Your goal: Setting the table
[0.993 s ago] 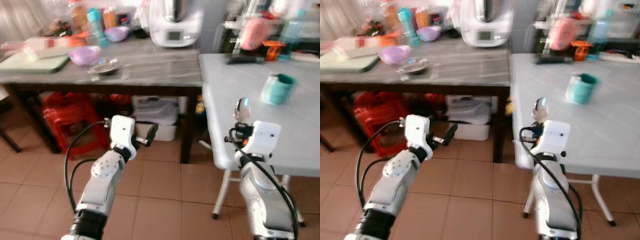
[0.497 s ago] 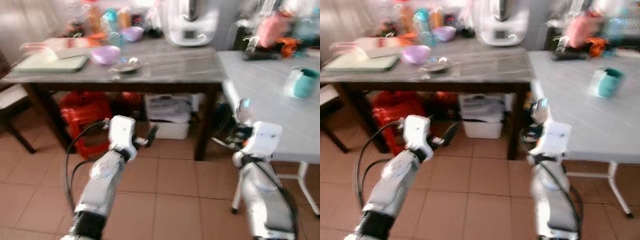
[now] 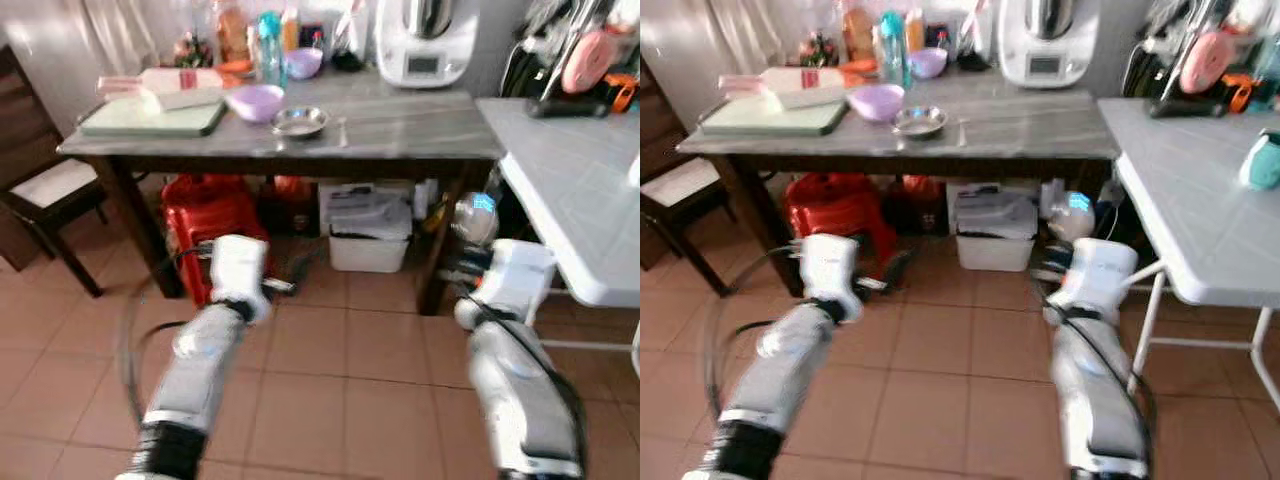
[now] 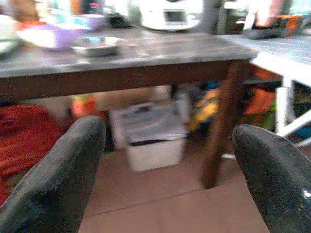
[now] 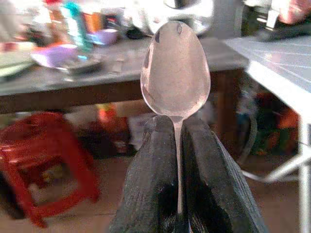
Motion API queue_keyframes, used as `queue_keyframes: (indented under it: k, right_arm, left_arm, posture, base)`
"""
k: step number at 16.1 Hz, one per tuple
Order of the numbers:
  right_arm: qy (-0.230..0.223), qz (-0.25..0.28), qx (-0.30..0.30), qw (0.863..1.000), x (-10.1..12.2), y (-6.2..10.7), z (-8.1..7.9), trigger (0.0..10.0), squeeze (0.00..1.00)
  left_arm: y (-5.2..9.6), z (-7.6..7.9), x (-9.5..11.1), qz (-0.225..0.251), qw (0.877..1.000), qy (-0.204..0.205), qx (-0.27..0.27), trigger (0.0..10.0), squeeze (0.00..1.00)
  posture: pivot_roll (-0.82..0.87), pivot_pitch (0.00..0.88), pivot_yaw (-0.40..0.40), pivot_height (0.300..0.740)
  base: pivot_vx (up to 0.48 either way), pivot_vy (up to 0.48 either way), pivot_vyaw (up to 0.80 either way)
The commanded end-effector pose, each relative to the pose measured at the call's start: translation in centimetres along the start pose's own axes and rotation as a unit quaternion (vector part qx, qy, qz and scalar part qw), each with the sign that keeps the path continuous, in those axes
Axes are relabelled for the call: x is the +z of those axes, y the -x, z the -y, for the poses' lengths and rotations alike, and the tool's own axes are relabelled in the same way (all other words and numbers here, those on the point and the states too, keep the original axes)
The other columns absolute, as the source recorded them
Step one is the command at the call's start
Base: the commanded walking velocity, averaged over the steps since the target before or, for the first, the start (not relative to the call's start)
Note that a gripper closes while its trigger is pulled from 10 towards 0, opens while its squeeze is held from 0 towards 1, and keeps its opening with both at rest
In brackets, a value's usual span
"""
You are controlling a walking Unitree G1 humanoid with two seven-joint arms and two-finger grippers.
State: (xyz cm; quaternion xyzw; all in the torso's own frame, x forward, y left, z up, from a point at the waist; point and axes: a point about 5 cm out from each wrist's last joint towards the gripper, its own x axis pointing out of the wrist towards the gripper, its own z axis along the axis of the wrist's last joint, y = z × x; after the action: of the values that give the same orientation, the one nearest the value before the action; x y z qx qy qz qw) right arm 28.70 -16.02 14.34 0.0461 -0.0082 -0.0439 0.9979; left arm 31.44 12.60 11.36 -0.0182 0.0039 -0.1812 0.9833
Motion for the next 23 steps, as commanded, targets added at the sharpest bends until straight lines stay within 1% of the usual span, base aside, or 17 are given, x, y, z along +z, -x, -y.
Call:
queue_keyframes:
  k: [1,4,5,6,9,16,23]
  right_arm:
    - [0.004,0.006,-0.013,1.0,0.3,-0.1,0.8,10.0,0.0]
    - [0.004,0.007,-0.012,1.0,0.3,-0.1,0.7,10.0,0.0]
    - [0.003,0.006,-0.011,1.0,0.3,-0.1,0.7,10.0,0.0]
    - [0.01,0.009,-0.008,1.0,0.3,-0.1,0.6,10.0,0.0]
    - [0.015,0.012,-0.004,1.0,0.4,-0.1,0.5,10.0,0.0]
    - [0.013,0.009,-0.006,1.0,0.2,0.0,0.5,10.0,0.0]
    - [0.015,0.01,-0.005,1.0,0.3,0.0,0.4,10.0,0.0]
  left_arm:
    - [-0.3,0.7,0.3,0.007,1.0,-0.003,-0.012,10.0,0.0]
    - [-0.4,0.8,0.3,0.006,1.0,-0.003,-0.015,10.0,0.0]
    - [-0.5,0.9,0.5,0.014,1.0,-0.005,-0.019,10.0,0.0]
    - [-0.3,1.2,0.9,0.026,0.999,-0.005,-0.04,10.0,0.0]
    - [-0.1,1.4,0.9,0.024,0.997,0.021,-0.064,10.0,0.0]
    - [0.1,1.8,0.8,0.024,0.995,0.043,-0.084,10.0,0.0]
    - [0.2,1.8,0.7,0.017,0.995,0.044,-0.085,10.0,0.0]
  posture:
    - [-0.03,0.0,0.043,0.74]
    - [-0.03,0.0,0.044,0.74]
    - [-0.03,0.0,0.044,0.74]
    - [-0.04,0.0,0.042,0.74]
    - [-0.04,0.0,0.04,0.74]
    - [-0.04,0.0,0.038,0.74]
    - [-0.04,0.0,0.039,0.74]
  base:
    - [0.0,0.39,0.0]
    - [0.0,0.391,0.0]
    - [0.0,0.0,0.0]
    - [0.0,0.0,0.0]
    - [0.0,0.0,0.0]
    - [0.313,0.0,0.0]
    - [0.279,0.0,0.0]
